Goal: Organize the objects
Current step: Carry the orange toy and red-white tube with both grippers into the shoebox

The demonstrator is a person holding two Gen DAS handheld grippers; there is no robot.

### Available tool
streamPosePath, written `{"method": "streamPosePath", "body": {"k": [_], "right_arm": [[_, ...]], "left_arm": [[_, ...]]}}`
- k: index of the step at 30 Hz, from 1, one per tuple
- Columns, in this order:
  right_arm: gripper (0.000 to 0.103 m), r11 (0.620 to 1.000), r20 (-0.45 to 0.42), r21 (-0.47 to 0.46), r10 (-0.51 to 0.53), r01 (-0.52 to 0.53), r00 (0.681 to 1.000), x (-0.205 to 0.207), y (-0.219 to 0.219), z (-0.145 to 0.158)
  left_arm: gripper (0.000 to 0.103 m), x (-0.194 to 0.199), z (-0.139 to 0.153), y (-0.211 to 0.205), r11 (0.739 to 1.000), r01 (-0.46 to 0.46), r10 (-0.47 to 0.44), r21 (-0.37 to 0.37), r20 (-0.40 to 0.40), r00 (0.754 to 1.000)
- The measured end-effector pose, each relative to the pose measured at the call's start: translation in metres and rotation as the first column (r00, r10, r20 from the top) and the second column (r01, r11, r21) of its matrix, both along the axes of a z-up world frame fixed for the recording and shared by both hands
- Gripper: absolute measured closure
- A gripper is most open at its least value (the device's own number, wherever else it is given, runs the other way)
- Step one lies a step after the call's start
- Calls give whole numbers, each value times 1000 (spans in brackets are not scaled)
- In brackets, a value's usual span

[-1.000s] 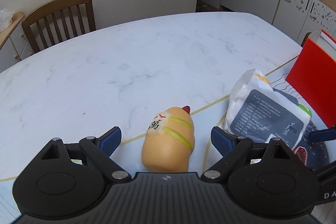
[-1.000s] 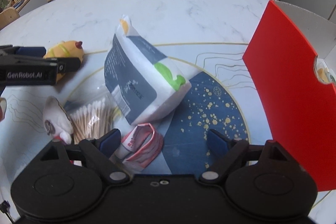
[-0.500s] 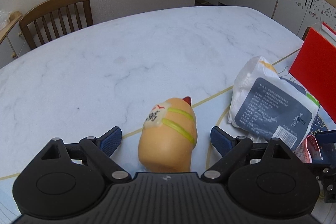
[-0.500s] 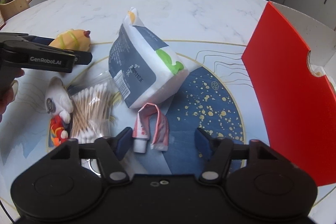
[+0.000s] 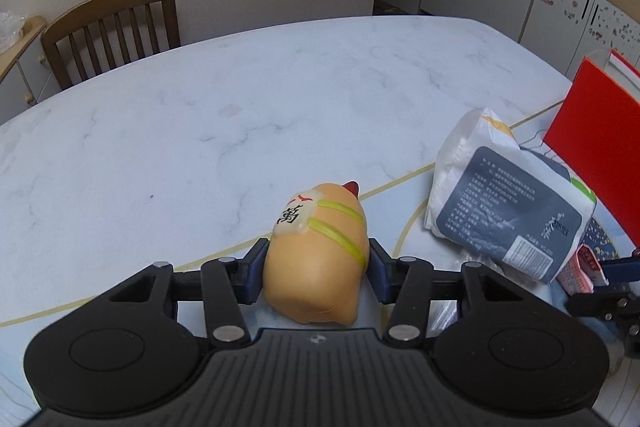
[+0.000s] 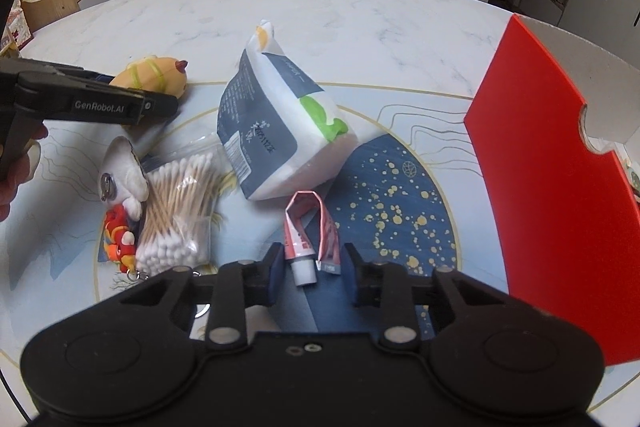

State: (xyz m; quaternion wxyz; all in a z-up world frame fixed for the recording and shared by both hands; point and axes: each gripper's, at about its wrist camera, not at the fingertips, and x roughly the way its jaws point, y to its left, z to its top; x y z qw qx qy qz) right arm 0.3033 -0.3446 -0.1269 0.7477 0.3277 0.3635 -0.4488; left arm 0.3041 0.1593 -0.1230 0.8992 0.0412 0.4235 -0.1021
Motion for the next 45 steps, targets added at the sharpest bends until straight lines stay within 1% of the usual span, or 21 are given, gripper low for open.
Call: {"method": "streamPosePath", "body": {"k": [5,11,17,24,33,39,45], "right_arm": [[79,1000,44,14,-9,9,999,-9,4,7],[82,1000,67,7,7,-8,998,-21,16,20],[83,1000,118,-3,19,-19,993,-41,28,35],[85,999,136,-12,52,-51,989,-65,41,44],[85,997,184,-56,66,-57,981,-107,55,75],[85,993,199,-112,52,-30,979,-140,53,95],[85,988,203,-150,8,23,979,-179,44,101]], "left_arm": [[54,-10,9,-3,1000,-9,9,-11,3,1000],[54,-27,27,-7,999,-33,33,-11,9,999],[54,-50,47,-11,998,-56,56,-41,6,998],[54,-83,61,-29,996,-61,61,-63,-10,998],[54,-117,79,-75,995,-15,12,-100,-30,999],[54,-123,99,-112,993,36,-38,-112,-11,999],[54,-120,111,-153,990,87,-86,-109,14,996]]}}
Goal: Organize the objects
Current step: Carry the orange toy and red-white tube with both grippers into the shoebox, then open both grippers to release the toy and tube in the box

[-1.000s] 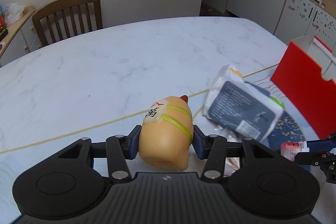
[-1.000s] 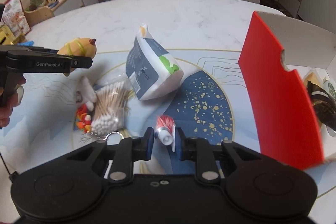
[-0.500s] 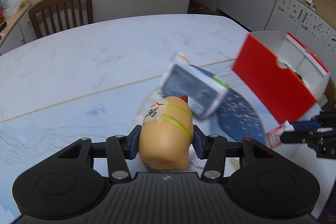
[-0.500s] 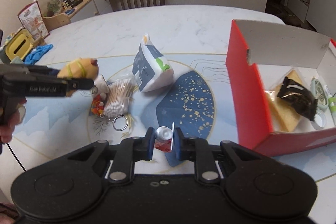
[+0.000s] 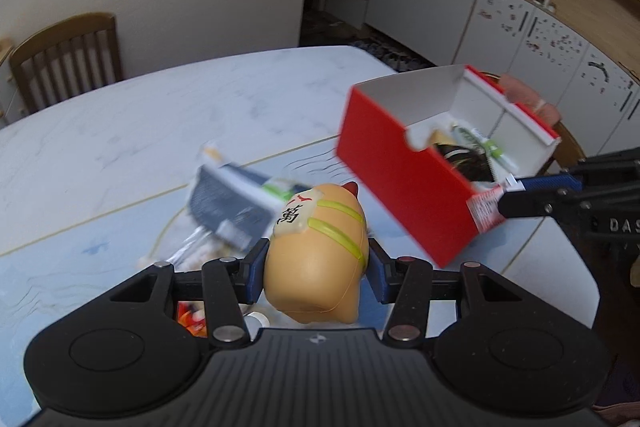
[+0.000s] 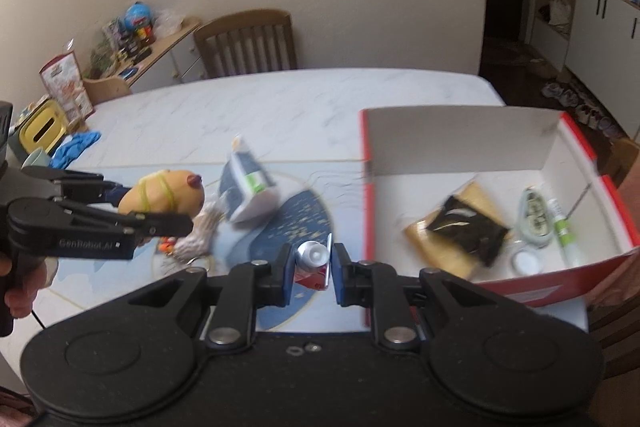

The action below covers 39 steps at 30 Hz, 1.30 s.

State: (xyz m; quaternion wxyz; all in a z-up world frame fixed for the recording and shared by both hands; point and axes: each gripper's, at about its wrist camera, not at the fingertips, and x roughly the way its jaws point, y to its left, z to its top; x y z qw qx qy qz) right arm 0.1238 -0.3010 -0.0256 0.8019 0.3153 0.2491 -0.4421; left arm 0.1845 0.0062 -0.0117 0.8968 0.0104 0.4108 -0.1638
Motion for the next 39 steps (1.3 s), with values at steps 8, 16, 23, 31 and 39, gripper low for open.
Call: {"method": "streamPosePath", "body": {"k": [8,16,23,31,39], "right_arm": [[85,996,8,-46,-80,81,997,-52,-18,2],[85,984,-9,-65,-166,165,986,-102,-42,-10],[85,978,-30,-56,-204,202,978,-128,-64,-29],[85,976,-49,-10,-220,220,974,-141,-92,-53],[85,977,-93,24,-210,214,973,-139,-116,-75]], "left_arm": [[54,17,12,-64,996,81,-82,34,34,996],[54,46,17,-130,986,148,-152,75,46,987],[54,83,9,-178,969,178,-188,172,42,981],[54,129,-15,-214,955,160,-162,251,-13,987],[54,160,-43,-233,931,170,-151,323,-85,985]]}}
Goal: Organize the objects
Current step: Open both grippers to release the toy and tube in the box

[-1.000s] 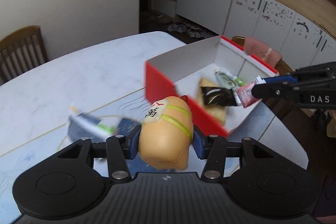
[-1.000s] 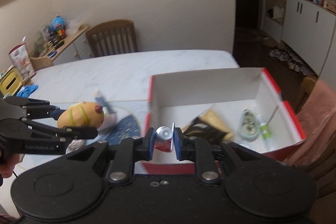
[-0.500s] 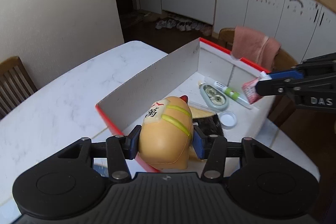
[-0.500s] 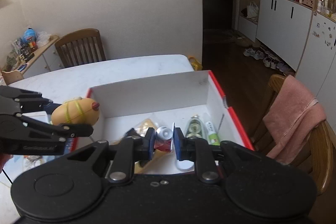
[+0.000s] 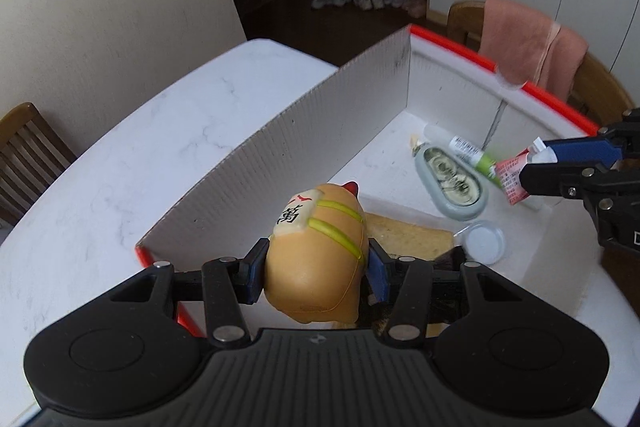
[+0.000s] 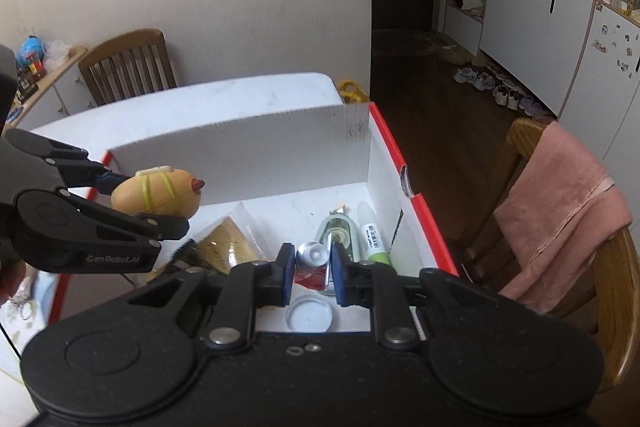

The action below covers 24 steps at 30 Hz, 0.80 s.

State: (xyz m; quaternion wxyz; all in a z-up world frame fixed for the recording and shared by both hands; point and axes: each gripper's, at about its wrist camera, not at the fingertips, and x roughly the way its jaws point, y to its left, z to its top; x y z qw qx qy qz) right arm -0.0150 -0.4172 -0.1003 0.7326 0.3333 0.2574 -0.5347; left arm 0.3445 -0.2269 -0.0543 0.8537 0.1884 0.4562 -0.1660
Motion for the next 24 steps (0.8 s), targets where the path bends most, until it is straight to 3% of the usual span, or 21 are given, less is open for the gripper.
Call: {"method": "streamPosePath", "body": {"k": [10,21,24], "right_arm": [[85,998,-50,54,25,-22,998,7,-20,-25],[84,994,-92,79,86,-79,992,17,-19,-35],[82,992,-87,87,99,-92,991,17,-20,-35]], "left_arm": [[54,23,-20,0,999,-34,35,19,-78,996],[53,29,-28,6,998,-67,65,-15,-120,991],[43,28,-28,7,997,-71,67,-24,-115,991]]}}
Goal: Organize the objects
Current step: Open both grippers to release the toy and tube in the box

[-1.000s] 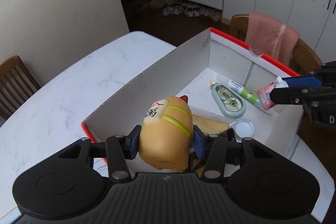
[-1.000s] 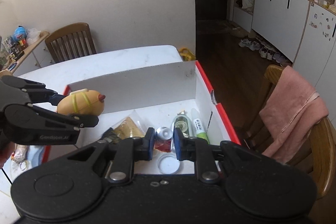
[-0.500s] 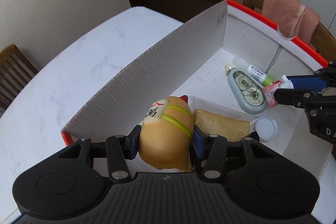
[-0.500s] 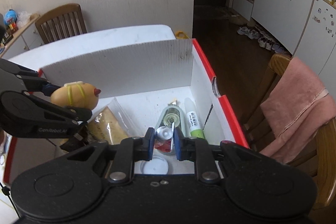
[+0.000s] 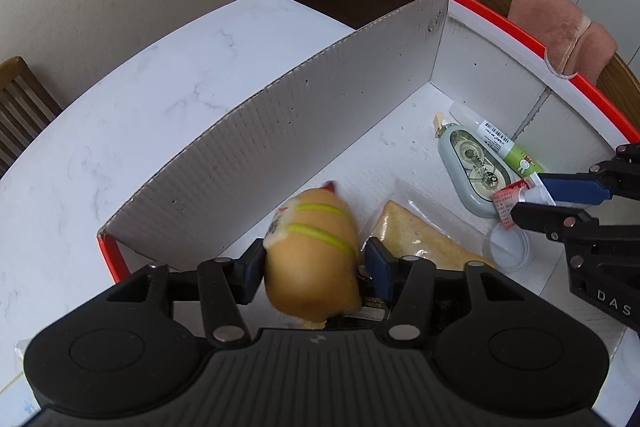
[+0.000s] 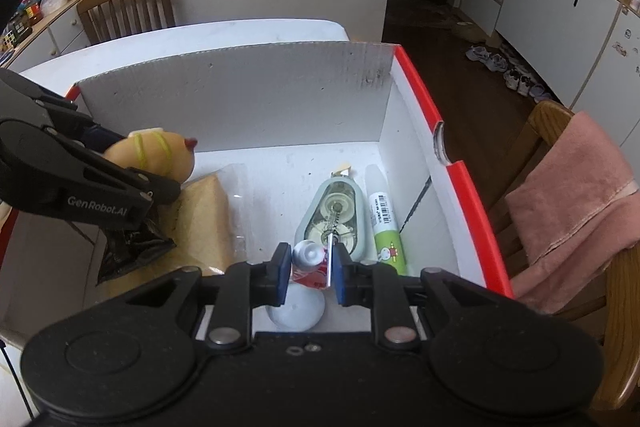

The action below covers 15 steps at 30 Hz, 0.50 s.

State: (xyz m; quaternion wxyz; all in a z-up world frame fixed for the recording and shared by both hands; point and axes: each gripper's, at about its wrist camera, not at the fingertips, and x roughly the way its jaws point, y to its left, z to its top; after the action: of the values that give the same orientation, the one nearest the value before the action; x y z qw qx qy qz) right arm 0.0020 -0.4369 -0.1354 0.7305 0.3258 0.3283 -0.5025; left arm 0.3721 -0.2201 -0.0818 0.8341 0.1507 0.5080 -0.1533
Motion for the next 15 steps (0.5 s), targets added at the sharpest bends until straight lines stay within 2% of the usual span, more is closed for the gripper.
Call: {"method": "streamPosePath", "body": {"k": [2,10,15], "right_arm": [[80,1000,6,5,6,-6,1000,-1,1,-1],[75,1000,28,13,21,-21,999,-6,6,2],[65,1000,43,8,27,-28,999,-11,12,8]], "left_arm": [[38,-2,0,0,1000,5,-5,-5,7,1000],[38,-15,5,1,1000,15,-14,-18,36,999],[38,-24,12,5,998,5,-2,-62,38,999]]}}
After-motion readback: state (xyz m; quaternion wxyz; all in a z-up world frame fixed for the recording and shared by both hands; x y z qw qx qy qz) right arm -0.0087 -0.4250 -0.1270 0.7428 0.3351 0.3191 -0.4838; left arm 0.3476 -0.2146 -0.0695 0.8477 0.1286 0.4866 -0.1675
